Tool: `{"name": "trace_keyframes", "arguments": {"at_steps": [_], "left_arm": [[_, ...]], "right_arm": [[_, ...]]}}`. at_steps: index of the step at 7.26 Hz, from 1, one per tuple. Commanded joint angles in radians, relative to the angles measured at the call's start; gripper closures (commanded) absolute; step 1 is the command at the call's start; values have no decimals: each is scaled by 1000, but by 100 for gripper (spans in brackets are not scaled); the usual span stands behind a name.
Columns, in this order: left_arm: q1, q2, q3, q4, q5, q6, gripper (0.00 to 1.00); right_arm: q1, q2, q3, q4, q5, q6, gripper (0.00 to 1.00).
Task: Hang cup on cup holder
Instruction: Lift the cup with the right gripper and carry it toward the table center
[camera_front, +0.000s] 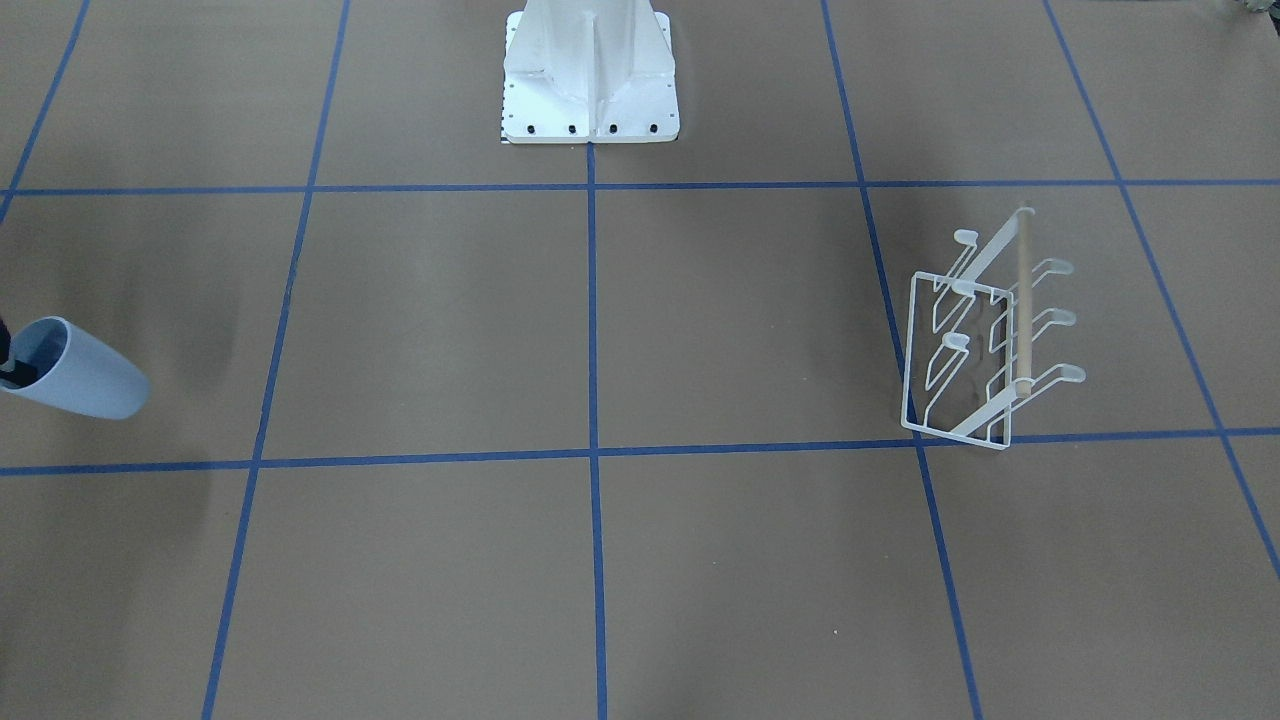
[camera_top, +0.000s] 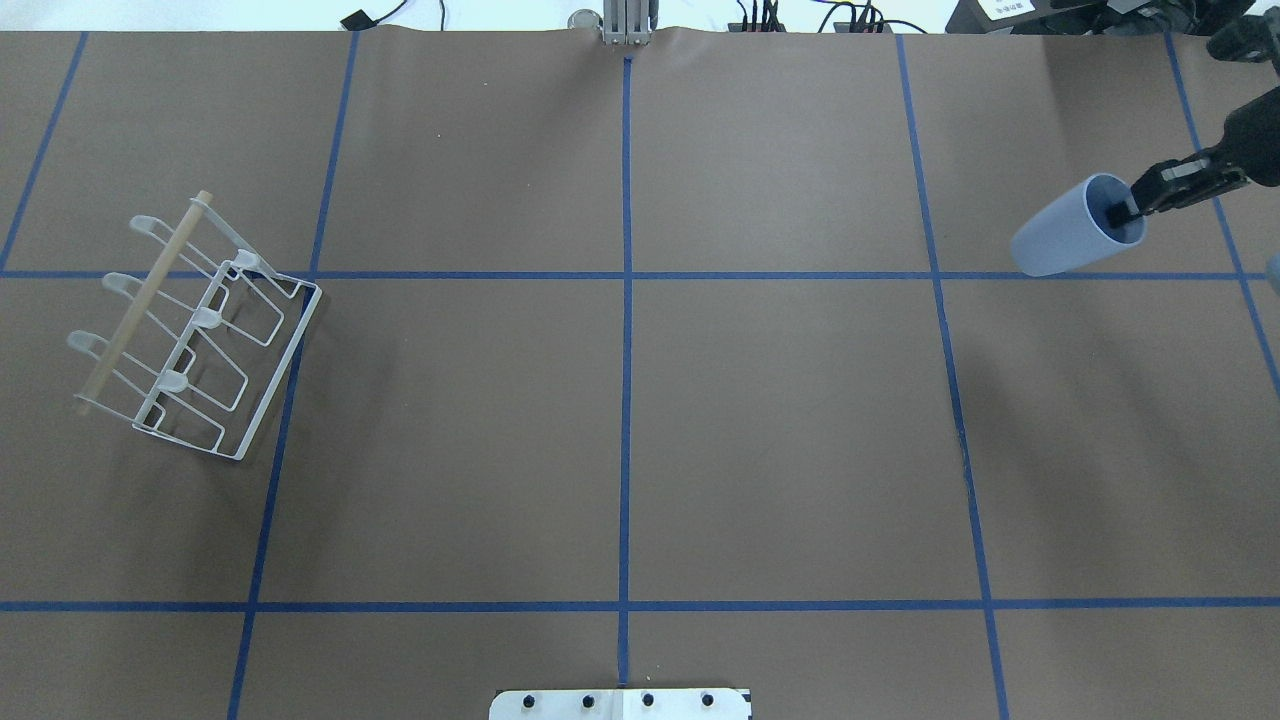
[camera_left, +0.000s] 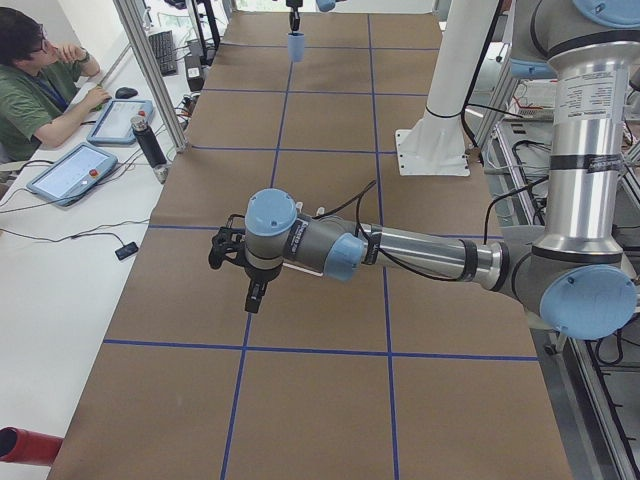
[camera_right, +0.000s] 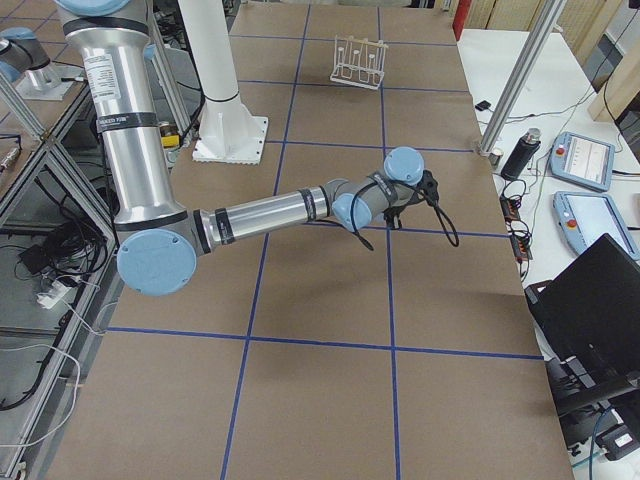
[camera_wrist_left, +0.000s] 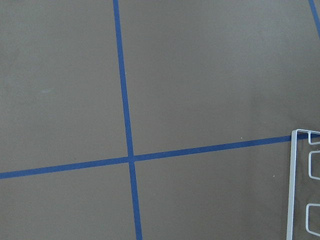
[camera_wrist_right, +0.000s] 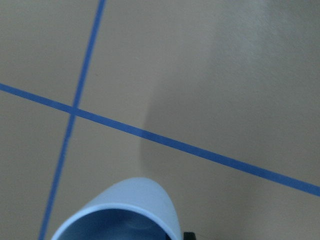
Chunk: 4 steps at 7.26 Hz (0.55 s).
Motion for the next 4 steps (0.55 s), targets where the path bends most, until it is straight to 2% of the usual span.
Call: {"name": "trace_keyframes", "arguments": {"at_steps": [1,3,4], "left_arm": [[29,-8,2,-106,-4,-163,2],[110,-8,6,-364,-4,-491,2],[145,-8,6,-489,-4,-653,2]], "right_arm": [[-59,111,122,2,6,235,100],[-139,140,207,31,-49,344,100],[-206,140,218,187,-134,518,100]]}}
